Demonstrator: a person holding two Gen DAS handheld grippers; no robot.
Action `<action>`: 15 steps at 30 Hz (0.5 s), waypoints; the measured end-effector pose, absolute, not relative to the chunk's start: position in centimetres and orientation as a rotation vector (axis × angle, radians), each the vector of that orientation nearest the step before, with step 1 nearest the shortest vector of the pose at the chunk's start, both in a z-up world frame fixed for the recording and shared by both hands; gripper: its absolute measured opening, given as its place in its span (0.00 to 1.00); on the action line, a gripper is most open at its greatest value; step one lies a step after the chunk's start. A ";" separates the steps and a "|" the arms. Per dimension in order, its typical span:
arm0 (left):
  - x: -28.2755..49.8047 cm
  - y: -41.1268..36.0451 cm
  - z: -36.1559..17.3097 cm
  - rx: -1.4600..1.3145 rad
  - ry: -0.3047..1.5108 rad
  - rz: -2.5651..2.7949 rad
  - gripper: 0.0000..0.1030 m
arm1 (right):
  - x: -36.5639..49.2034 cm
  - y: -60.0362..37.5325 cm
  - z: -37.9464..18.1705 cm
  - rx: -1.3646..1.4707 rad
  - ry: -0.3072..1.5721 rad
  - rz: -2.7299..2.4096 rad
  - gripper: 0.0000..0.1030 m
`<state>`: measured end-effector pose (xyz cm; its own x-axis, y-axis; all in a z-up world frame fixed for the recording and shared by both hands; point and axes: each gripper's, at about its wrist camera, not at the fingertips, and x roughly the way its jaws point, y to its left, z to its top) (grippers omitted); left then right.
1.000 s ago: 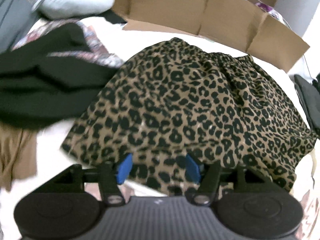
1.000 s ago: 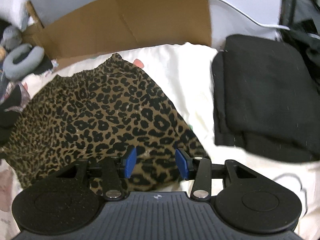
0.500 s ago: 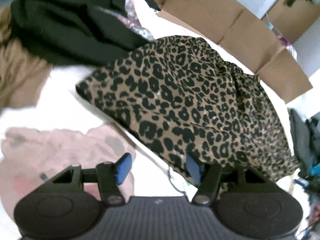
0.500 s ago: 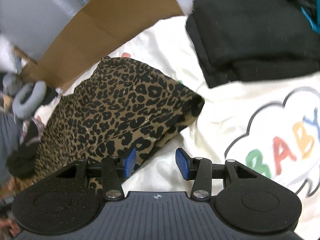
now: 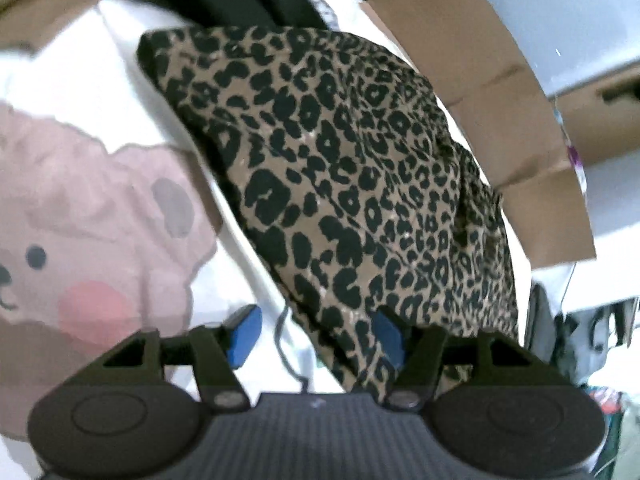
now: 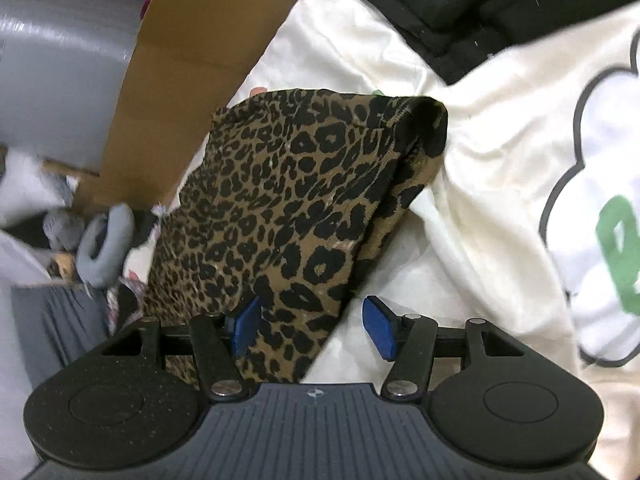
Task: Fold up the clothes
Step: 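Push the folded skirt edges together with both open tools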
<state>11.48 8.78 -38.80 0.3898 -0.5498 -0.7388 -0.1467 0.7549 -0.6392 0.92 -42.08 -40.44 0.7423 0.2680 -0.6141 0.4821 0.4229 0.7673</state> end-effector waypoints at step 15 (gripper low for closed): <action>11.2 8.4 -41.1 -0.980 1.139 -0.355 0.59 | 2.8 -40.3 -42.7 1.363 0.735 -0.064 0.60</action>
